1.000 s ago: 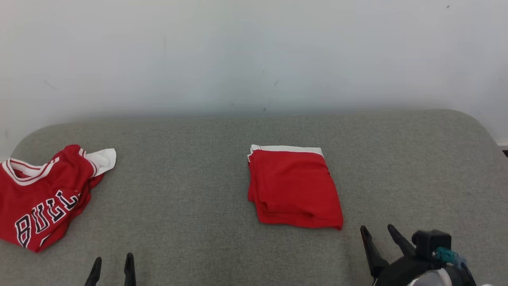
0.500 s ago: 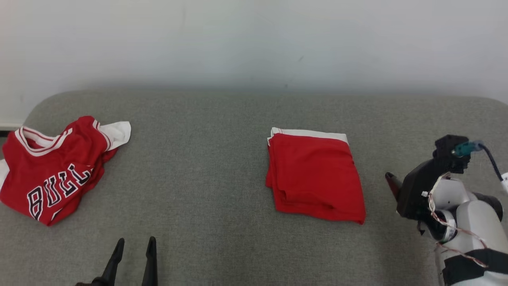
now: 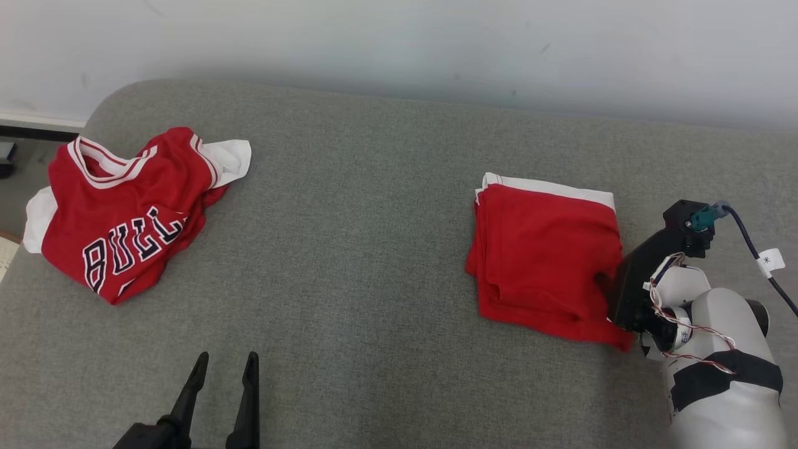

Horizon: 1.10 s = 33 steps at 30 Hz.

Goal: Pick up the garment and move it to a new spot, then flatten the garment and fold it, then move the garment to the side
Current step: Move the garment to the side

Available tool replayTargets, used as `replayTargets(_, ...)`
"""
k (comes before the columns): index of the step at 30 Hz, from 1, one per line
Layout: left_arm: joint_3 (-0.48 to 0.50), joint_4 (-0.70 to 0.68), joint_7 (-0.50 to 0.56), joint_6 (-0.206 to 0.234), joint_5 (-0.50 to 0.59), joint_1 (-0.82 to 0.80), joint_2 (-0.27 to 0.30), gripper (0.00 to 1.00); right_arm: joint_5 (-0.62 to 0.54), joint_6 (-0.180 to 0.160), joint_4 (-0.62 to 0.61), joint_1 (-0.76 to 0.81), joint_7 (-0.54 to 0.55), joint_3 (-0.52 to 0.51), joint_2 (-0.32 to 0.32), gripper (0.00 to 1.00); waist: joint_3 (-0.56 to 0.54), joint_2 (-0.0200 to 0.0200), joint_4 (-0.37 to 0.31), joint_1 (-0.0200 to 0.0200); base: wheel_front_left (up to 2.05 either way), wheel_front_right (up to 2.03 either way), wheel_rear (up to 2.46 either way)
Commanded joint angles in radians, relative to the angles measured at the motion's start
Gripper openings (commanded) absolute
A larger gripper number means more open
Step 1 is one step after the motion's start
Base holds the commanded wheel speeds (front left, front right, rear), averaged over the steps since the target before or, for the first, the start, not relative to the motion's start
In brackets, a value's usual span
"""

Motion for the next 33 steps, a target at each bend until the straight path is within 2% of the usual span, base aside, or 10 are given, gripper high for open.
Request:
replayTargets(1, -0.003, -0.001, -0.003, 0.001, 0.006, -0.016, -0.001, 1.00, -0.011, -0.002, 0.021, -0.011, -0.014, 0.004, 0.000, 1.00, 0.013, -0.0001, 0.013, -0.0002, 0.00, 0.00, 0.00)
replayTargets(8, -0.010, 0.005, -0.003, 0.001, 0.001, -0.018, -0.002, 1.00, -0.042, -0.002, 0.113, -0.044, -0.032, -0.014, 0.004, 1.00, 0.030, -0.0001, 0.015, -0.0002, 0.00, 0.00, 0.00)
replayTargets(9, -0.008, 0.005, -0.003, 0.001, -0.002, -0.022, -0.001, 1.00, -0.043, -0.002, 0.135, -0.052, -0.034, -0.018, 0.005, 0.56, 0.036, -0.0001, 0.010, -0.0002, 0.00, 0.00, 0.00)
replayTargets(10, -0.005, 0.005, -0.003, 0.001, -0.002, -0.023, 0.000, 1.00, -0.047, -0.002, 0.145, -0.056, -0.037, -0.017, 0.005, 0.37, 0.039, -0.0001, 0.005, -0.0002, 0.00, 0.00, 0.00)
replayTargets(11, -0.001, 0.004, -0.003, 0.001, -0.003, -0.024, 0.001, 1.00, -0.047, -0.002, 0.152, -0.060, -0.040, -0.011, 0.005, 0.12, 0.043, -0.0001, -0.001, -0.0002, 0.00, 0.00, 0.00)
replayTargets(12, 0.001, 0.004, -0.003, 0.001, -0.004, -0.025, 0.001, 1.00, -0.042, -0.002, 0.159, -0.065, -0.045, -0.004, 0.005, 0.00, 0.045, -0.0001, -0.009, -0.0002, 0.00, 0.00, 0.00)
replayTargets(16, 0.017, -0.001, -0.003, 0.001, -0.004, -0.029, 0.004, 1.00, -0.022, -0.002, 0.158, -0.077, -0.076, 0.031, -0.003, 0.00, 0.051, -0.0001, -0.051, -0.0002, 0.00, 0.00, 0.00)
replayTargets(23, 0.028, -0.010, -0.003, 0.001, -0.001, -0.033, 0.013, 1.00, 0.033, -0.002, 0.121, -0.052, -0.084, 0.117, -0.087, 0.00, 0.051, -0.0001, -0.133, -0.0002, 0.00, 0.00, 0.00)
replayTargets(26, 0.026, -0.016, -0.003, 0.001, 0.000, -0.037, 0.019, 1.00, 0.058, -0.002, 0.078, -0.025, -0.071, 0.174, -0.162, 0.00, 0.056, -0.0001, -0.166, -0.0002, 0.00, 0.00, 0.00)
replayTargets(33, 0.016, -0.050, -0.003, 0.001, -0.004, -0.066, 0.030, 1.00, 0.036, -0.002, -0.022, 0.054, -0.104, 0.252, -0.416, 0.00, 0.102, -0.0001, -0.192, -0.0002, 0.00, 0.00, 0.00)
